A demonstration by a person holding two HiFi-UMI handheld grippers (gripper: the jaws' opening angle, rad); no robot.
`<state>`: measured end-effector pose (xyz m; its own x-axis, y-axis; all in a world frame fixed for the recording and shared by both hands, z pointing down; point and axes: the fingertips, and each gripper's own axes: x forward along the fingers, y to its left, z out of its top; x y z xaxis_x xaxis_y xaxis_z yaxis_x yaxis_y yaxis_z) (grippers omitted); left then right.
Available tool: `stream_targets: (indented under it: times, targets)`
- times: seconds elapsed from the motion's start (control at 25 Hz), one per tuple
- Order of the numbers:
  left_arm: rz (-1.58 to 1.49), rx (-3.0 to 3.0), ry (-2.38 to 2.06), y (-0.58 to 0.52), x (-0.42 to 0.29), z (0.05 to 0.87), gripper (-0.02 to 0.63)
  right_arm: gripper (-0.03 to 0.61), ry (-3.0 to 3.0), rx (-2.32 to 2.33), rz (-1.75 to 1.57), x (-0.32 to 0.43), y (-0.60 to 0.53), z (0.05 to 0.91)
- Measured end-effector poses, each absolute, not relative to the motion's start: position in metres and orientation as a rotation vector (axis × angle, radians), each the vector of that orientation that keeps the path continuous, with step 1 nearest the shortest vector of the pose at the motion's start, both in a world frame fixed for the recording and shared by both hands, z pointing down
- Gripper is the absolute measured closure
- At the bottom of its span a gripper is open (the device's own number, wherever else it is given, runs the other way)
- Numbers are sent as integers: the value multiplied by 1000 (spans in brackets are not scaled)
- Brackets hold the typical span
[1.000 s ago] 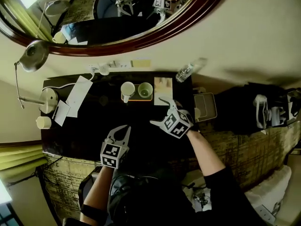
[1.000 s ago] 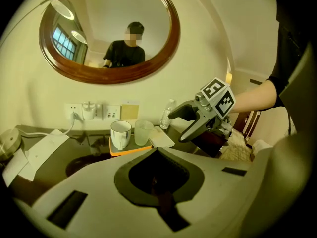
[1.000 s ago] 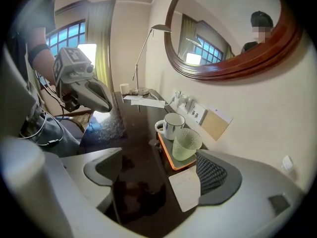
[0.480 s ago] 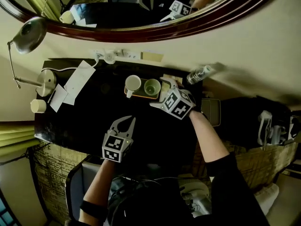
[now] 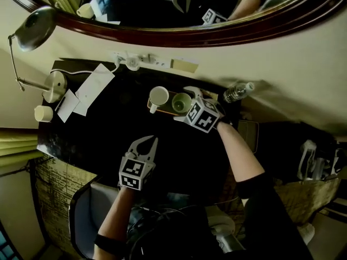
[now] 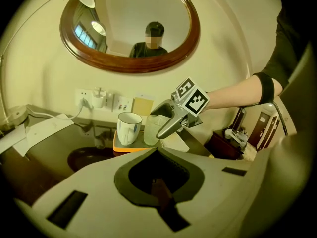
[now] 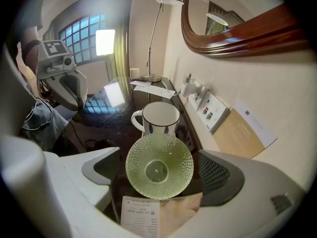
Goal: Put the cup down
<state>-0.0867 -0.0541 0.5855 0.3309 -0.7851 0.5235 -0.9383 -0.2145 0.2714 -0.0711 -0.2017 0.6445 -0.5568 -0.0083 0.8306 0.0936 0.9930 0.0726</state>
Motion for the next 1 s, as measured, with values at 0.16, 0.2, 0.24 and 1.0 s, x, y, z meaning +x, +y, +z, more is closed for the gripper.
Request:
stream_targets:
  times: [0.16,0.2,0.24,1.0]
  targets:
    - [365,2043,-1523,-52,-90,589,626,52,-2133,-89,-141,-74,-206,654]
    - [362,2038,-1528,-51,-91,590,626,52,-2125,-99,-144,-75,-207,656]
    - [361,2032,-1533,-50,-93,591,626,53,-2115,-112,-148,-76,-207,659]
    - [398,2020,-1505,-34,-100,599,626,170,-2036,-170,-264,-74,-198,664]
